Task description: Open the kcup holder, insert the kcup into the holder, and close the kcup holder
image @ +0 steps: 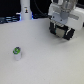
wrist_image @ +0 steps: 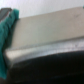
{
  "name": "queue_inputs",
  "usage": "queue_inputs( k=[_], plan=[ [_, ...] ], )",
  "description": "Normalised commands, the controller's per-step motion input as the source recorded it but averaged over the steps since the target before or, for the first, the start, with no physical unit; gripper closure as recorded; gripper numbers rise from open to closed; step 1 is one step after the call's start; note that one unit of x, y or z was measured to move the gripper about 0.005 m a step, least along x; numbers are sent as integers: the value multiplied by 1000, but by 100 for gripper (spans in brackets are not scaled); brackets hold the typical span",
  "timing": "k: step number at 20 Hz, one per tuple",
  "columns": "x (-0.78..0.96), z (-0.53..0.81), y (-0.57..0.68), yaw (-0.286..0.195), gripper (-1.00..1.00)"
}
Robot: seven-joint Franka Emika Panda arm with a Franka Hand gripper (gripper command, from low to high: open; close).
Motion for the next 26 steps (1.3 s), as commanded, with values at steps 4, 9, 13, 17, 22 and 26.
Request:
queue_inputs(
  k=[4, 9, 13, 17, 22, 26],
  plan=[
    [998, 241, -256, -43, 100],
    [965, 225, -263, -58, 100],
    [953, 224, -288, -54, 100],
    [950, 221, -314, -57, 100],
    [934, 234, -349, -65, 100],
    [917, 245, -357, -67, 100]
  ],
)
